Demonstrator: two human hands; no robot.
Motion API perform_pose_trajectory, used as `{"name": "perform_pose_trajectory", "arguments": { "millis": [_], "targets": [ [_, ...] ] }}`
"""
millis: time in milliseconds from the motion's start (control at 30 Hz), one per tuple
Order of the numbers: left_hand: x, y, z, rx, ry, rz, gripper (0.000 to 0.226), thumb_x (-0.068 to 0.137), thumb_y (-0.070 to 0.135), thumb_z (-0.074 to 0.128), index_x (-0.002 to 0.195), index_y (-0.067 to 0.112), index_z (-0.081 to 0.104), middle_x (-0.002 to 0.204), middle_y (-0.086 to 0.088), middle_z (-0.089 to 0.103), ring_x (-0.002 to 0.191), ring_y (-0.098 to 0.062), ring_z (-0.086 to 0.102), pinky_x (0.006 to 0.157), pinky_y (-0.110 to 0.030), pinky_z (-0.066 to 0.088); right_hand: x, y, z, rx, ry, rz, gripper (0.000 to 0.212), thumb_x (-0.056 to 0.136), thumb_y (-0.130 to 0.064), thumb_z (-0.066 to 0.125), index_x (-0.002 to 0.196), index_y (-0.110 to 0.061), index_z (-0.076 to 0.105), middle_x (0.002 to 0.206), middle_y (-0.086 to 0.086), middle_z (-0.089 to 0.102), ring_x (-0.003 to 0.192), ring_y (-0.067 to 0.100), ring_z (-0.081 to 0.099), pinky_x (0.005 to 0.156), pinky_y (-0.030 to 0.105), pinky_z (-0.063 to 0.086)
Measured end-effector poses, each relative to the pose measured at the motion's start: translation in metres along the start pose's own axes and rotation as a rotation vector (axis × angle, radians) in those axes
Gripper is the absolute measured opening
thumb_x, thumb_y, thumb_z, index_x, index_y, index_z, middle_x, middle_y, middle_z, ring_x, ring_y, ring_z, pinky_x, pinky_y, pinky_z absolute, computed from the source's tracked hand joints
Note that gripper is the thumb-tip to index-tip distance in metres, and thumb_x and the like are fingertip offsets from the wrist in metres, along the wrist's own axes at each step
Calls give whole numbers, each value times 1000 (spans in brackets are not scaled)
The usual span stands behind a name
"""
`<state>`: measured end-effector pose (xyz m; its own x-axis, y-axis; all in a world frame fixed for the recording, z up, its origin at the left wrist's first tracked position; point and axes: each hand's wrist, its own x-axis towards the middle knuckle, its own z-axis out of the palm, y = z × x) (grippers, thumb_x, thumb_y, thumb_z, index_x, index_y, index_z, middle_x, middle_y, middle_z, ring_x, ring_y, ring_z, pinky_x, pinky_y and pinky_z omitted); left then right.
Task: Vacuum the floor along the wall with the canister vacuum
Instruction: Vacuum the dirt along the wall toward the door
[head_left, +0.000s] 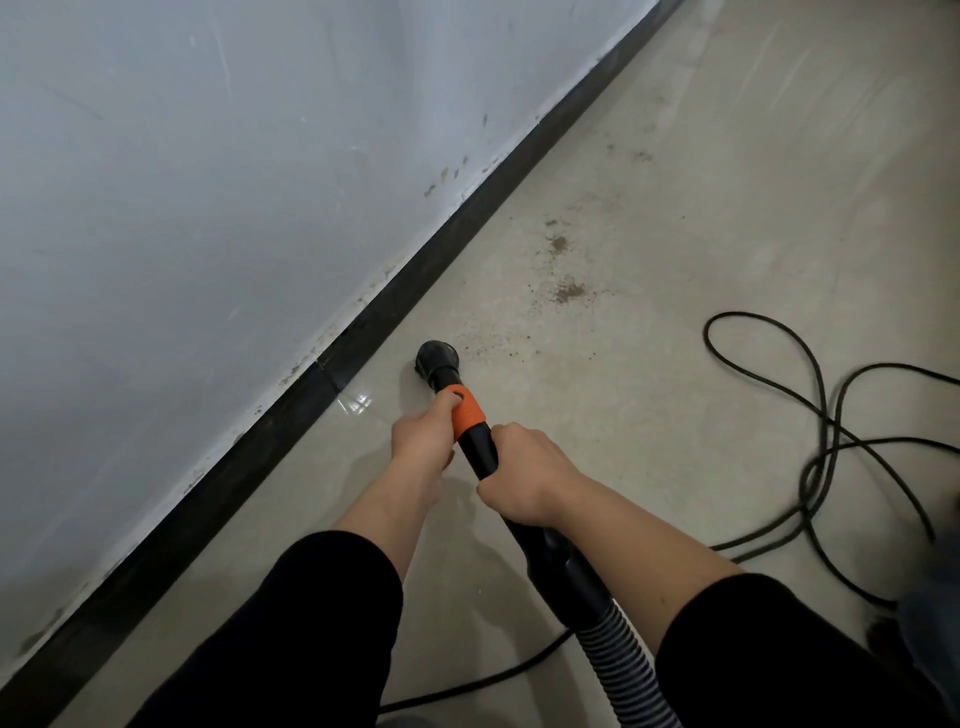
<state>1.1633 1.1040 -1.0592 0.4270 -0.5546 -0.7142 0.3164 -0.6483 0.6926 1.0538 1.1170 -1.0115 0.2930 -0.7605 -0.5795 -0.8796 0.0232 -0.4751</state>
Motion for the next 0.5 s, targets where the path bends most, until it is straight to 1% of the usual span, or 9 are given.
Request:
{"name": "perform_pose_trajectory", "arguments": {
  "millis": [67, 133, 267, 367, 500],
  "targets": [
    [-3, -2, 6, 13, -25, 6, 28, 87, 34, 66, 75, 13, 50, 77, -4, 52, 76, -20, 51, 77, -35, 46, -3, 6, -3, 20, 9, 23, 15, 79, -12, 56, 90, -12, 46, 79, 4, 50, 73, 26, 54, 59, 29, 42],
    [-5, -4, 11, 33, -42, 14, 27, 87, 34, 66, 75, 14, 50, 77, -3, 52, 81, -22, 52, 77, -35, 46, -6, 12, -5, 38, 19, 46, 15, 79, -12, 56, 90, -12, 47, 80, 4, 51, 74, 26, 55, 61, 29, 43],
    [-8, -8, 24, 65, -74, 15, 25, 86, 33, 67, 77, 14, 53, 79, -3, 55, 83, -22, 55, 81, -36, 48, -11, 24, -8, 70, 36, 77, 14, 78, -13, 57, 89, -12, 48, 80, 5, 53, 75, 27, 56, 61, 29, 44],
    [-12, -10, 32, 96, -91, 18, 25, 86, 33, 67, 78, 14, 54, 83, -4, 57, 86, -22, 57, 88, -39, 51, -15, 32, -11, 95, 46, 100, 13, 77, -12, 56, 88, -12, 49, 81, 6, 54, 75, 27, 57, 61, 29, 45],
    [-17, -9, 45, 145, -114, 22, 26, 87, 34, 66, 79, 14, 52, 91, -6, 60, 94, -23, 60, 85, -37, 52, -20, 43, -16, 129, 62, 124, 12, 77, -12, 57, 85, -13, 48, 82, 7, 56, 75, 27, 58, 64, 31, 47]
  ]
}}
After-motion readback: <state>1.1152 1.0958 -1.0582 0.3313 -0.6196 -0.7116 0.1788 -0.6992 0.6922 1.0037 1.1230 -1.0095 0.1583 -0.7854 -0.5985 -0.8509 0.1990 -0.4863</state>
